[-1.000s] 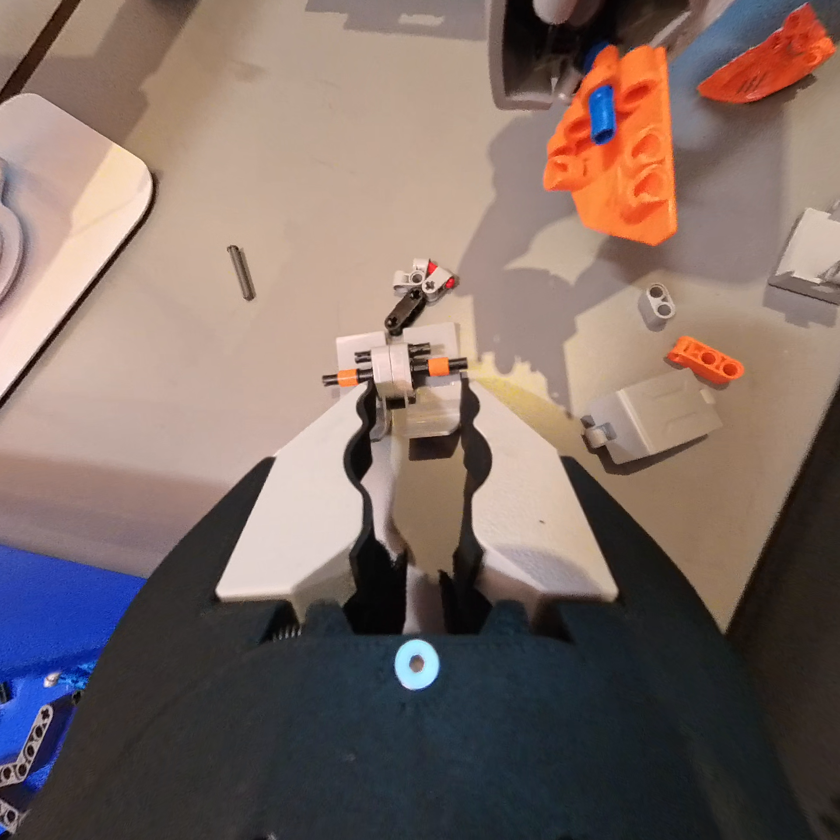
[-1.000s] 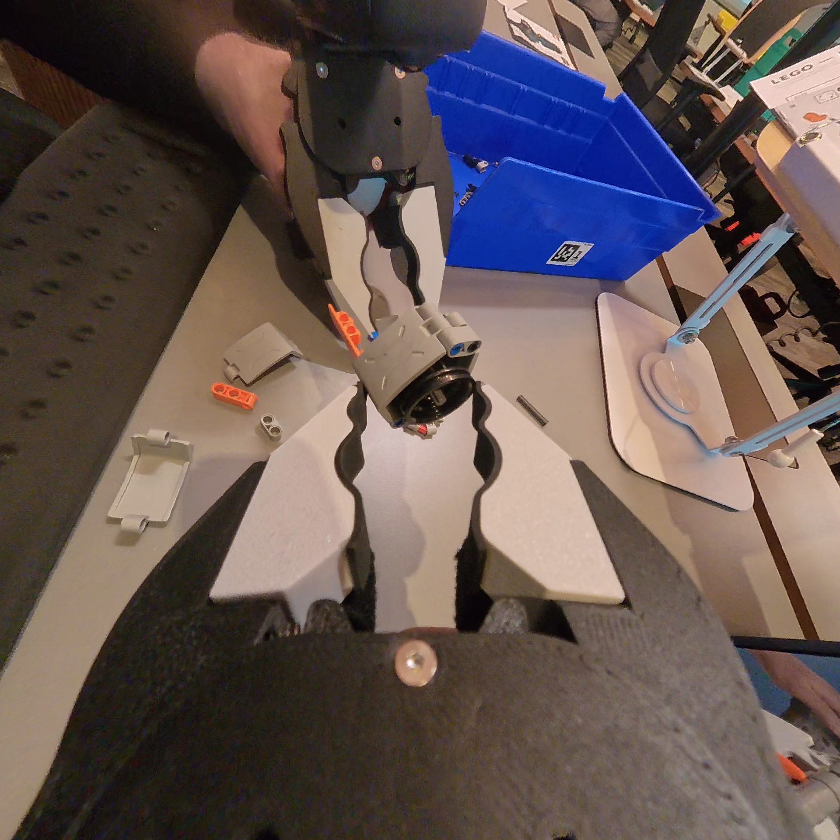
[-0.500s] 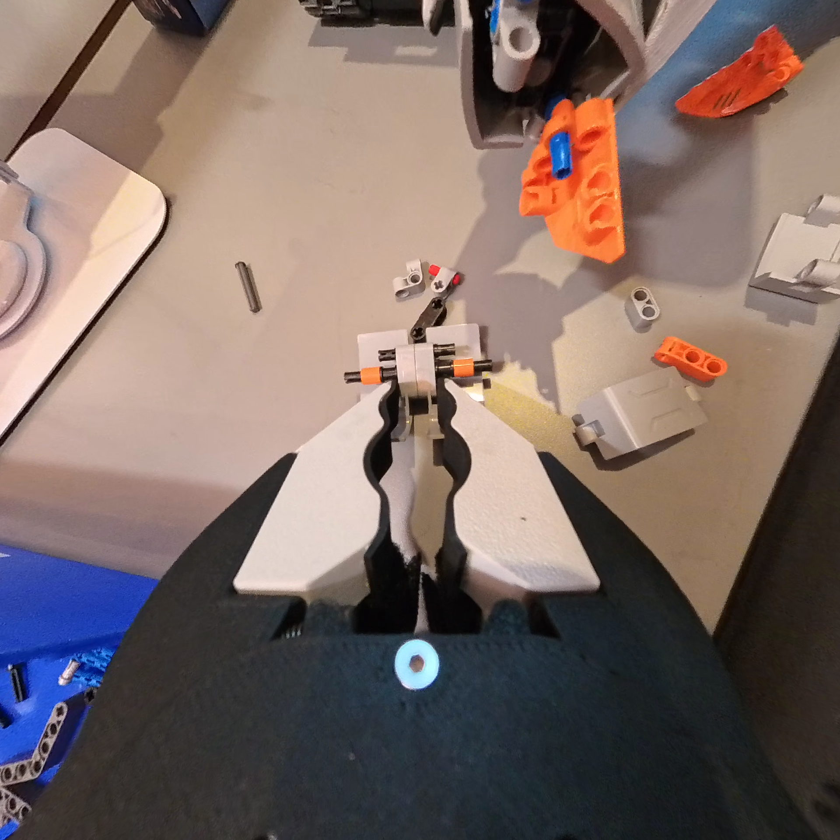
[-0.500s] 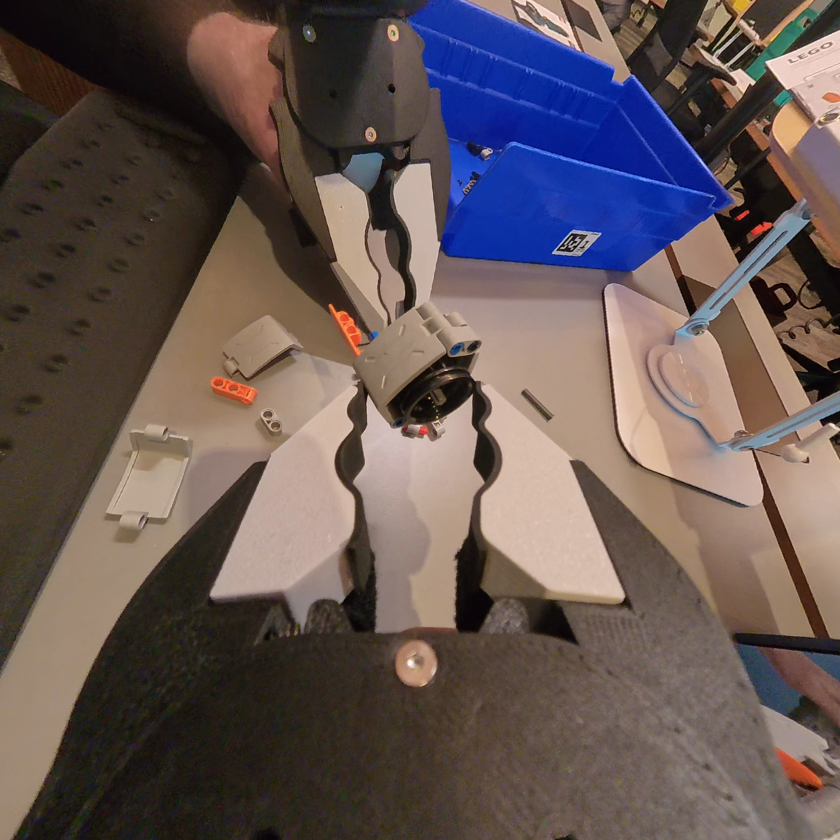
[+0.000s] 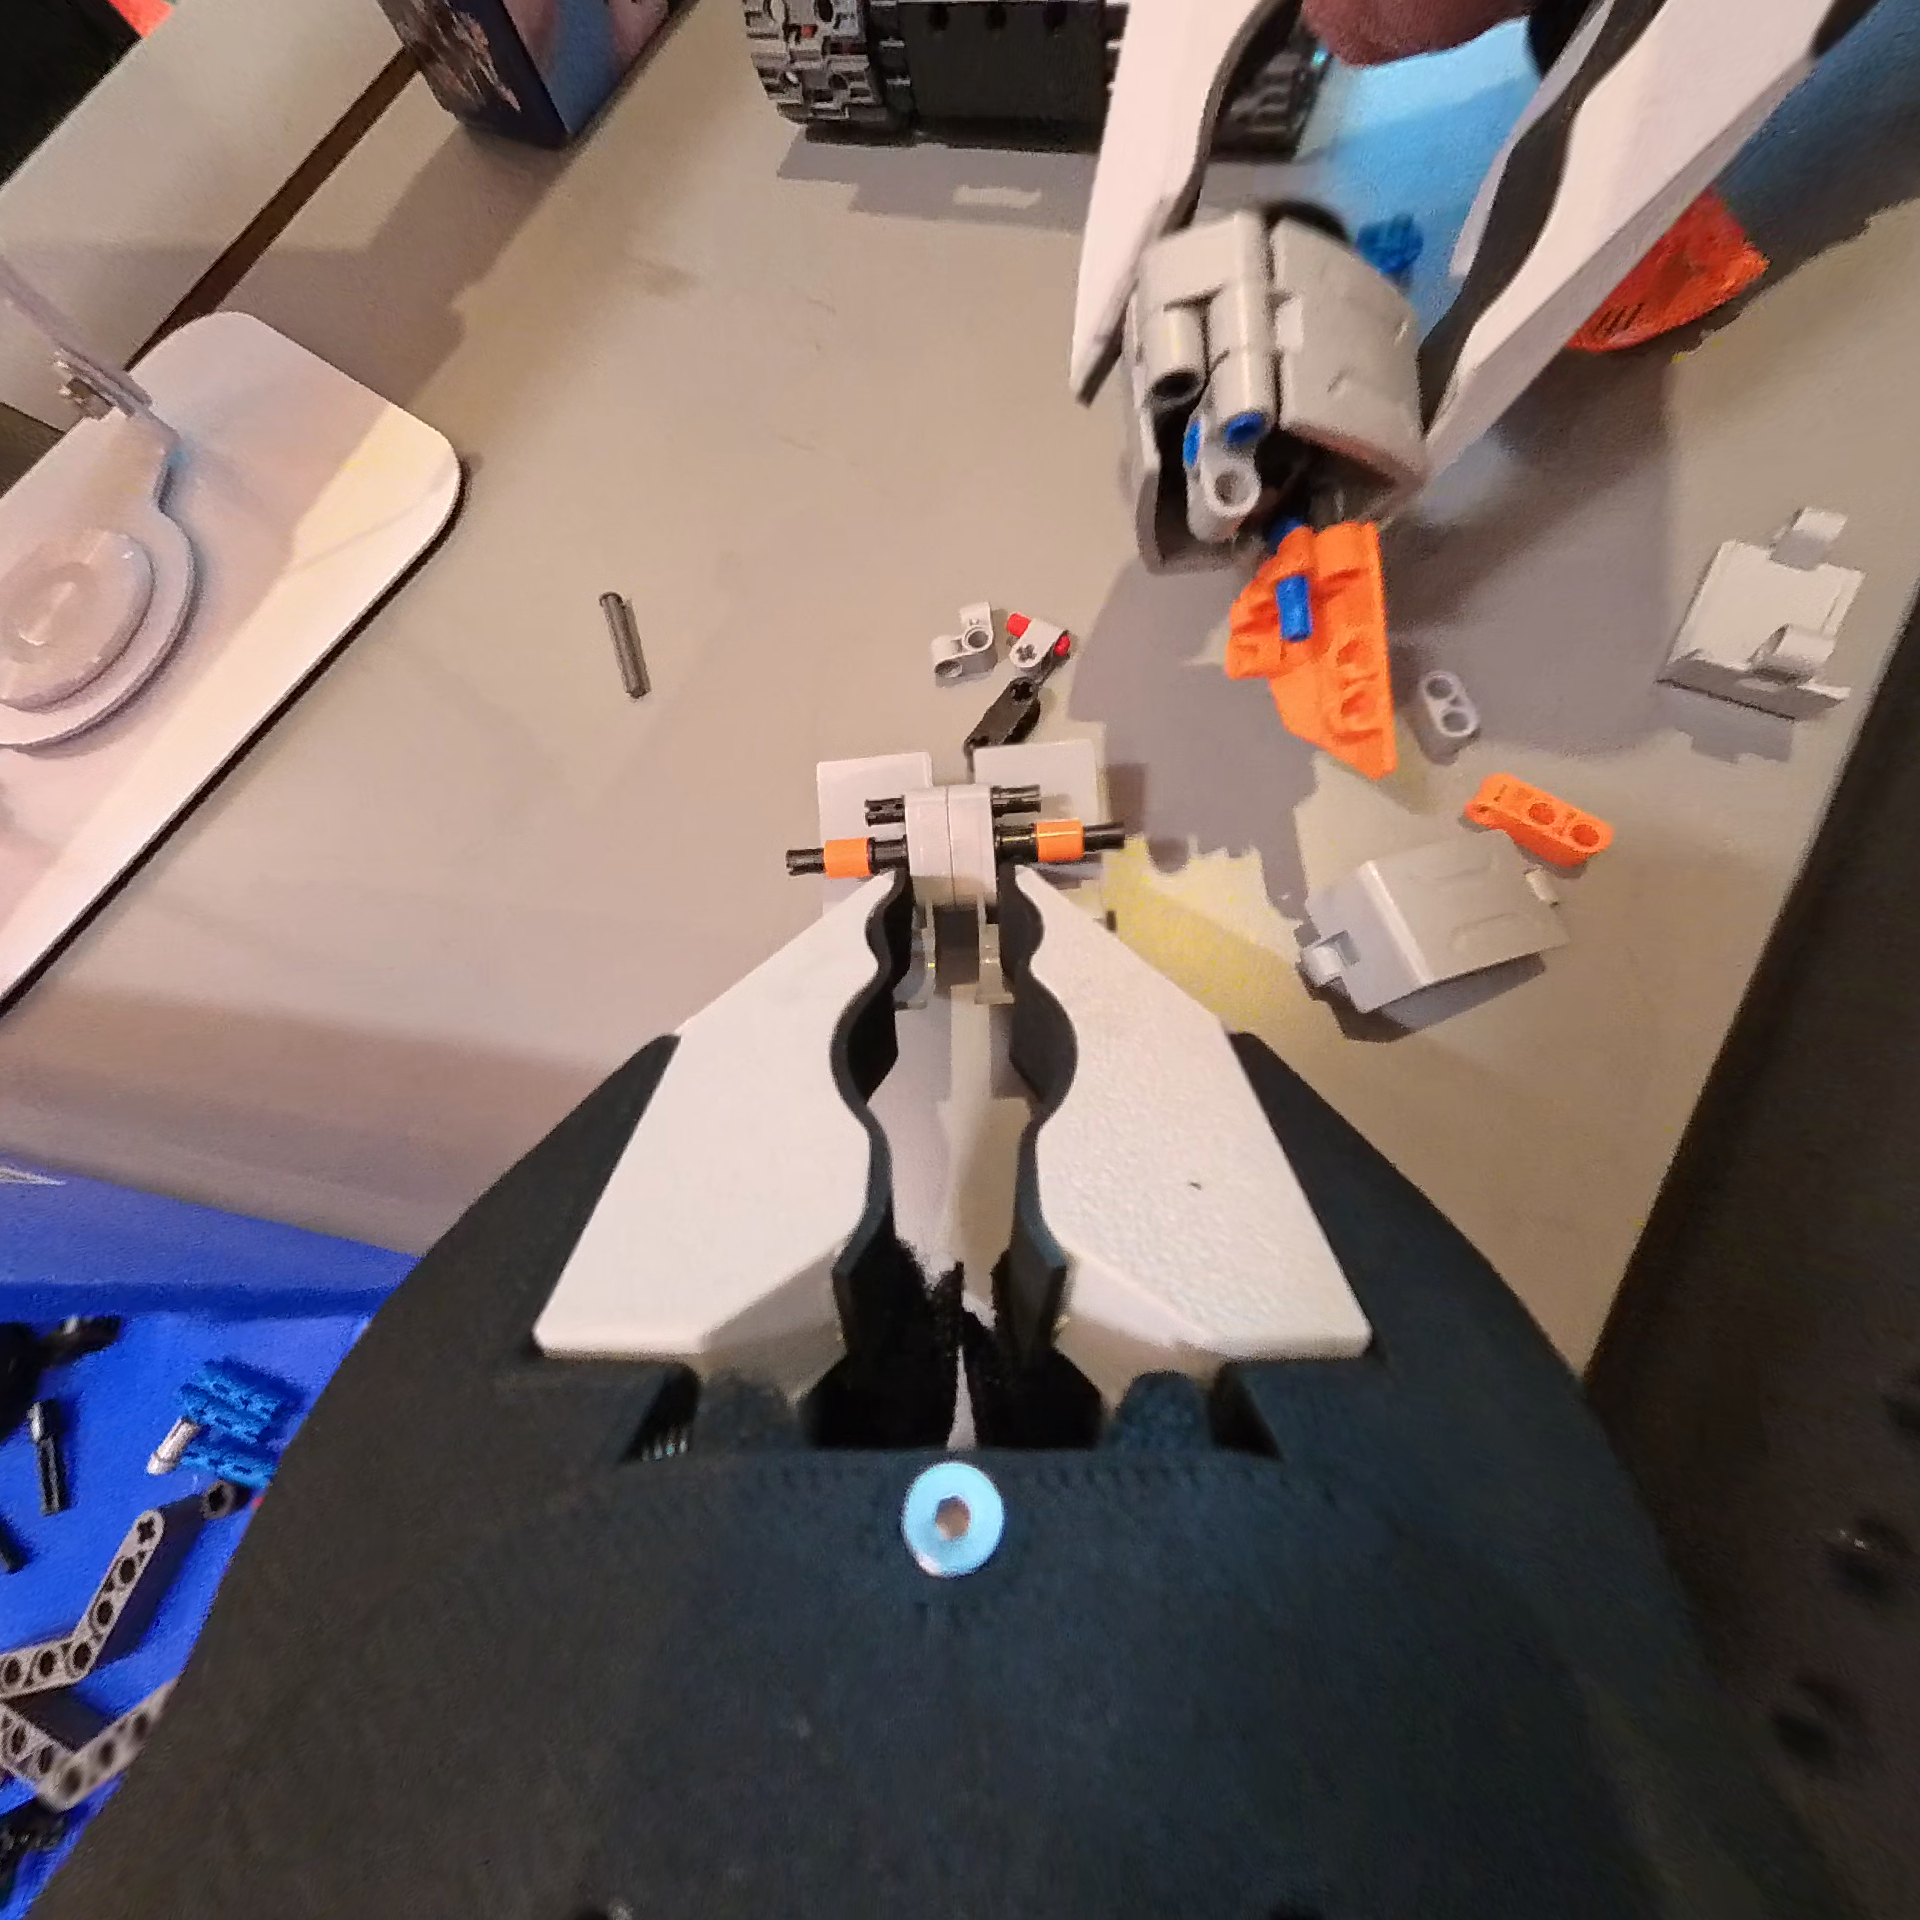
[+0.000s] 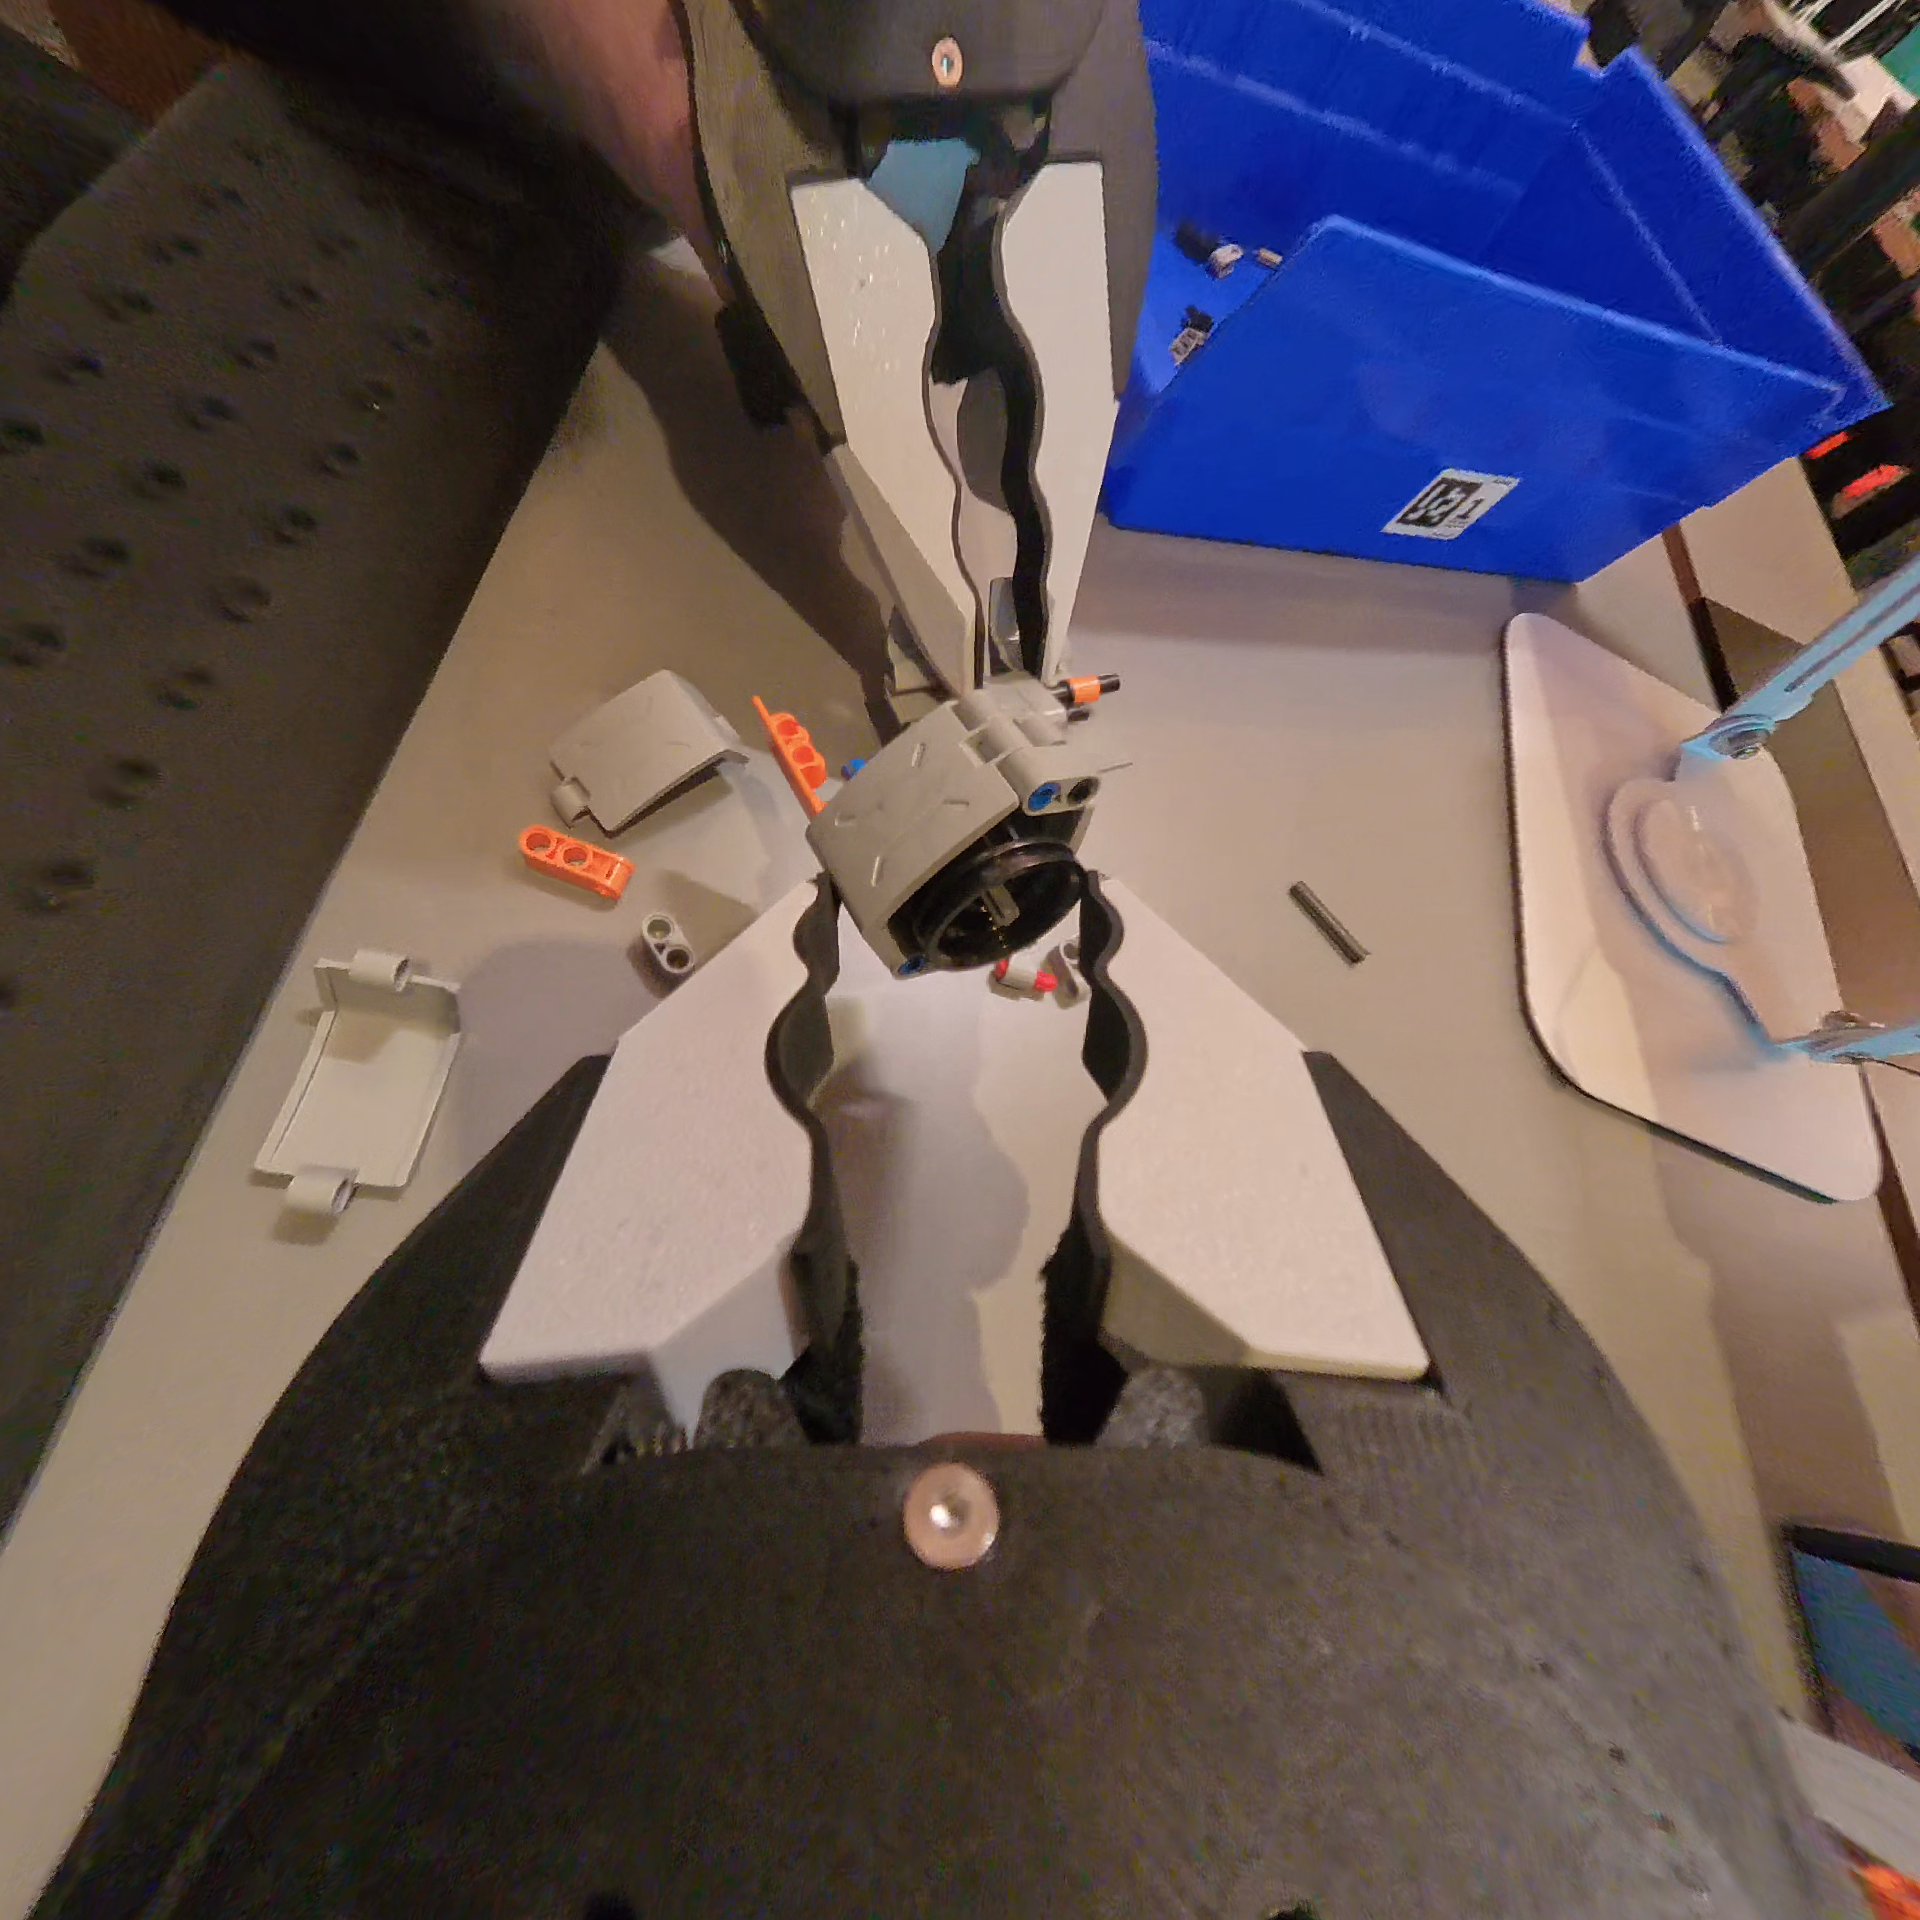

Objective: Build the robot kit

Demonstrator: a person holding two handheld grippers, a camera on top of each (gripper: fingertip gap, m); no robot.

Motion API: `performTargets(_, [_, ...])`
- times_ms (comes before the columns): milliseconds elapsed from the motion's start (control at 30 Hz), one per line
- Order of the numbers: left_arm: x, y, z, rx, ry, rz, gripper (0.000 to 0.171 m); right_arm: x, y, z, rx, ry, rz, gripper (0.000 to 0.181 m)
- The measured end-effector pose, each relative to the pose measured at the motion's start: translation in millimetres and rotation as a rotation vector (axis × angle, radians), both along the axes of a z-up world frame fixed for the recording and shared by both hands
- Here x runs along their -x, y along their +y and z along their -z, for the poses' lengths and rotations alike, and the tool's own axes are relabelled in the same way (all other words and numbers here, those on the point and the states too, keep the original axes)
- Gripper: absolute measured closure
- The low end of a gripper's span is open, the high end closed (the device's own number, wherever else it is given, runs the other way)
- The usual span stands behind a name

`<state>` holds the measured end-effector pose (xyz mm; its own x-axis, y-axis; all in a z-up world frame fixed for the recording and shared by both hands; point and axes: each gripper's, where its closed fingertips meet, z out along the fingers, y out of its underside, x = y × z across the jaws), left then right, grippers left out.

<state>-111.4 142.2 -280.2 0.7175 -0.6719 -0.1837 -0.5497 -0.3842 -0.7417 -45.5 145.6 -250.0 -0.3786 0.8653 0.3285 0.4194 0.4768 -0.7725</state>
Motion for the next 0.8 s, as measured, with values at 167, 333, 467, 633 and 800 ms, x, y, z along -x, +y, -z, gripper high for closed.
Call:
performTargets(167, [-2.7, -3.6, -3.0, 0.008, -0.050, 0.018, 0.158, 3.4, 1.6, 3.2, 0.021, -0.008, 0.005, 0.137])
performTargets(333, [-10.4, -5.2, -7.0, 0.017, -0.133, 0.033, 0.158, 6.2, 0.1, 3.0, 0.009, 0.009, -0.002, 0.137])
performTargets(467, [-13.8, -4.3, -15.9, -0.009, -0.178, 0.031, 0.158, 7.5, -0.7, -6.6, -0.018, 0.079, -0.015, 0.138])
performTargets(633, [-16.6, -4.9, -26.8, -0.019, -0.263, 0.032, 0.158, 6.3, -6.3, -19.9, -0.026, 0.156, -0.054, 0.137])
performTargets(800, [-19.7, -4.9, -36.1, -0.058, -0.285, 0.038, 0.158, 6.4, -11.2, -29.8, -0.054, 0.210, -0.074, 0.138])
